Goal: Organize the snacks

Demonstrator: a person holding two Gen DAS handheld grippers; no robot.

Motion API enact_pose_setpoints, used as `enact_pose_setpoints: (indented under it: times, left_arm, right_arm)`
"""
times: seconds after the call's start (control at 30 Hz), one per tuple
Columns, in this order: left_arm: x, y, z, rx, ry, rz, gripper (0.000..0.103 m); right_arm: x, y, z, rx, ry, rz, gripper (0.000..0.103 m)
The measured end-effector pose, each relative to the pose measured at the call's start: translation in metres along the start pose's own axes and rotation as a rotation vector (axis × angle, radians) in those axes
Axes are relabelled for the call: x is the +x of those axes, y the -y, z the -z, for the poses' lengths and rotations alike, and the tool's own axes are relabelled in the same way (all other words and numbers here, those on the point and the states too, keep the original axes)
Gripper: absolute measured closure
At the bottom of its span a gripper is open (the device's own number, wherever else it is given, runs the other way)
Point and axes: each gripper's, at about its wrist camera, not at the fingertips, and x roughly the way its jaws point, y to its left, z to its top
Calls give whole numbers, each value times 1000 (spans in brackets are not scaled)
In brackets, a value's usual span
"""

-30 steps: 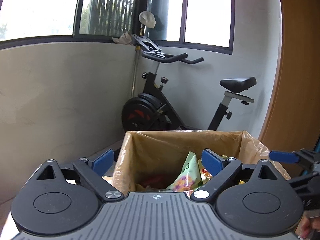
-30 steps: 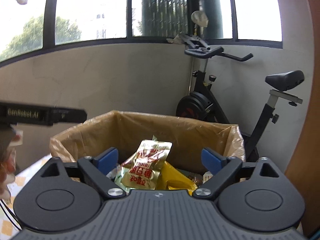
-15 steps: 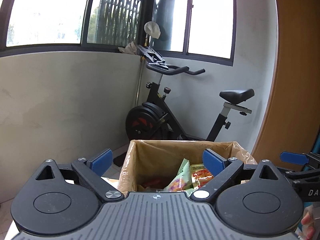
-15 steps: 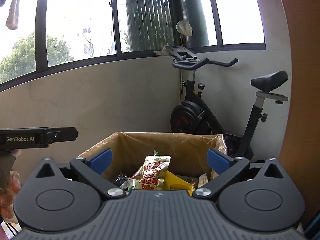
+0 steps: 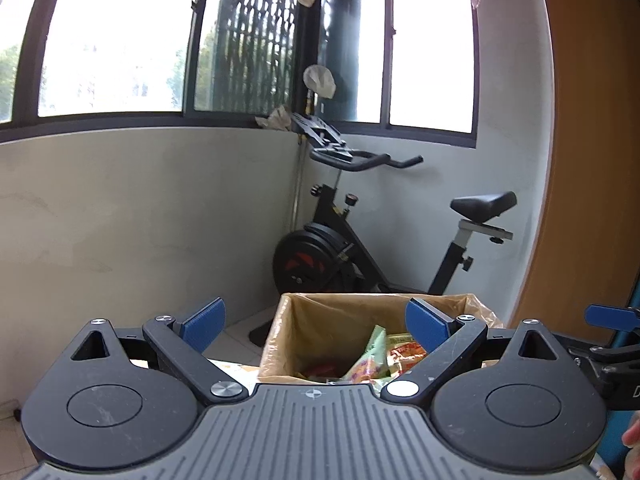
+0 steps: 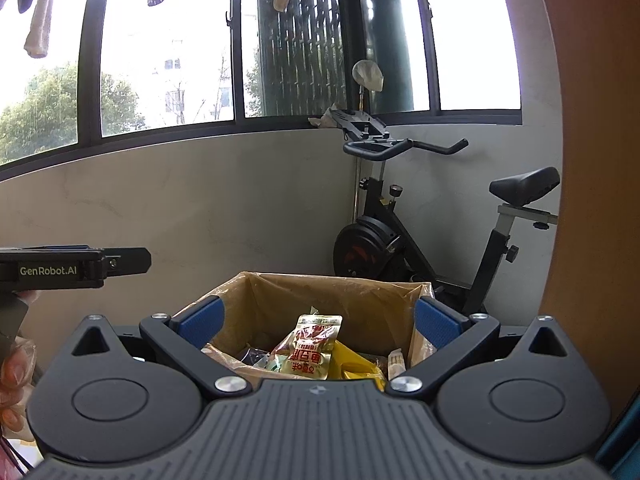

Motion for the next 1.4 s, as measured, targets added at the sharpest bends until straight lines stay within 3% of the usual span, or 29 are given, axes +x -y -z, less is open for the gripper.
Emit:
enact_pose_setpoints:
  times: [1.4]
  left_arm:
    - [-9, -11, 5, -10, -11, 88, 5]
  right_arm:
    - [-10, 1, 1, -7, -2, 21, 0]
